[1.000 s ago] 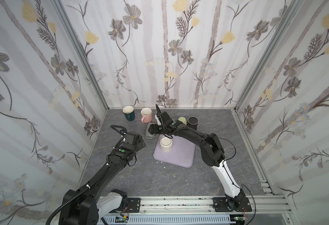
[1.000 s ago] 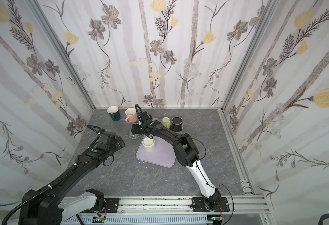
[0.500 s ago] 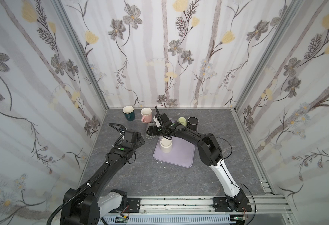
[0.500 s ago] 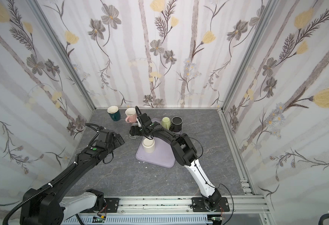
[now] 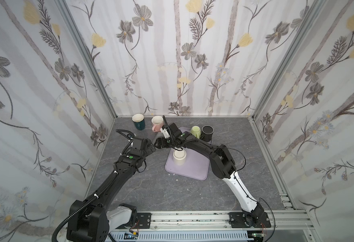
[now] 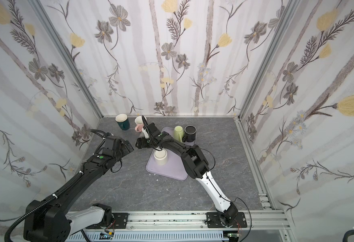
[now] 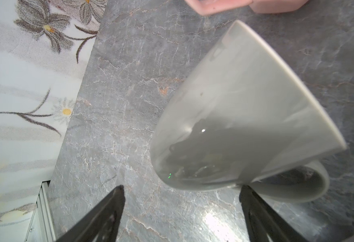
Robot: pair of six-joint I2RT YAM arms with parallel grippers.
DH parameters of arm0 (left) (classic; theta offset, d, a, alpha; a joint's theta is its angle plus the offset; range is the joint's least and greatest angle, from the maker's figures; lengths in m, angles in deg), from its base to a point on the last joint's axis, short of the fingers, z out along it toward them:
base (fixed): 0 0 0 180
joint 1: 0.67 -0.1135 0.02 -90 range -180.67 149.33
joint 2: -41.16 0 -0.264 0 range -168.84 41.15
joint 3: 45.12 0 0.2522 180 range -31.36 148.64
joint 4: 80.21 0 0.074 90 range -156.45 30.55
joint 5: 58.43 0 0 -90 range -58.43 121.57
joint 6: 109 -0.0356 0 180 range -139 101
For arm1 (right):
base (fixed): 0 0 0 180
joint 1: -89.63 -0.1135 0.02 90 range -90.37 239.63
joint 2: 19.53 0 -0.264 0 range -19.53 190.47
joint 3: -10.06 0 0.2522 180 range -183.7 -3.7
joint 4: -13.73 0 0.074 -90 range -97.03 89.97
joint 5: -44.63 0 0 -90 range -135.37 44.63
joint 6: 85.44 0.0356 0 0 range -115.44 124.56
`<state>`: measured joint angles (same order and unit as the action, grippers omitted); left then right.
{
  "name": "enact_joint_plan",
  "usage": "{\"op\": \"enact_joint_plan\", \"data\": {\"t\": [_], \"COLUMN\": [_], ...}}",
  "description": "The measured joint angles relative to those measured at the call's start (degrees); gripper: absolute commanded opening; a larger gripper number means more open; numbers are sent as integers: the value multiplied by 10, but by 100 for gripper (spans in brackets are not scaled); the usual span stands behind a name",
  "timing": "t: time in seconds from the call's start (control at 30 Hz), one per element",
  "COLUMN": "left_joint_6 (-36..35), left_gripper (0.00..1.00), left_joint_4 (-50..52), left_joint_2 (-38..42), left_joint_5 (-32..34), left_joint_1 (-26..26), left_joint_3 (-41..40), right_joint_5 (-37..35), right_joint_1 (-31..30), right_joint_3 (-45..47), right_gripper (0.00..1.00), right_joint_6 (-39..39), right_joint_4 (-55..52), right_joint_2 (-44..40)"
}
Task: Turn the mug right side up
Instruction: Move the mug to the top-center of the table, then pick up the mug from the top-center of the table.
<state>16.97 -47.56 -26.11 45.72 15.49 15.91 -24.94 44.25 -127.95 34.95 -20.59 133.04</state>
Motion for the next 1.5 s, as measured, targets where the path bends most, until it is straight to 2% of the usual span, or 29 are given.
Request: {"op": "enact_joint_plan", "data": {"t": [0.13,0.23,0.37,0.47,0.57,0.77,1.03,1.13,1.23,1.5], "left_joint_6": [-2,-10,-15,-28,-38,-50,-25,-23,-21,-18], "left_gripper": [100,100,100,100,100,100,100,100,100,100], "left_joint_4": [-6,-16,-26,-25,-16,43,200,263,308,366], "left_joint_2": [-12,-31,-69,-110,-173,-314,-496,-557,-585,-610], "left_joint_5": [-5,-10,-19,-33,-52,-74,-33,-12,6,44], "left_joint_1": [-4,-5,-5,-5,-5,-5,21,35,41,52], "left_joint_3": [7,19,43,73,132,294,565,644,679,705], "right_joint_5": [29,47,51,49,29,-32,-75,-91,-101,-108], "right_joint_1": [2,10,35,60,89,108,108,108,109,114], "right_joint_3": [4,40,154,262,372,526,662,698,721,760], "right_gripper": [86,87,87,88,89,91,94,95,96,96], "right_joint_6": [0,0,12,27,37,36,30,30,27,13], "right_joint_4": [-4,-2,22,66,118,131,133,132,134,135], "right_joint_2": [-8,-42,-145,-254,-354,-484,-593,-624,-652,-685]}}
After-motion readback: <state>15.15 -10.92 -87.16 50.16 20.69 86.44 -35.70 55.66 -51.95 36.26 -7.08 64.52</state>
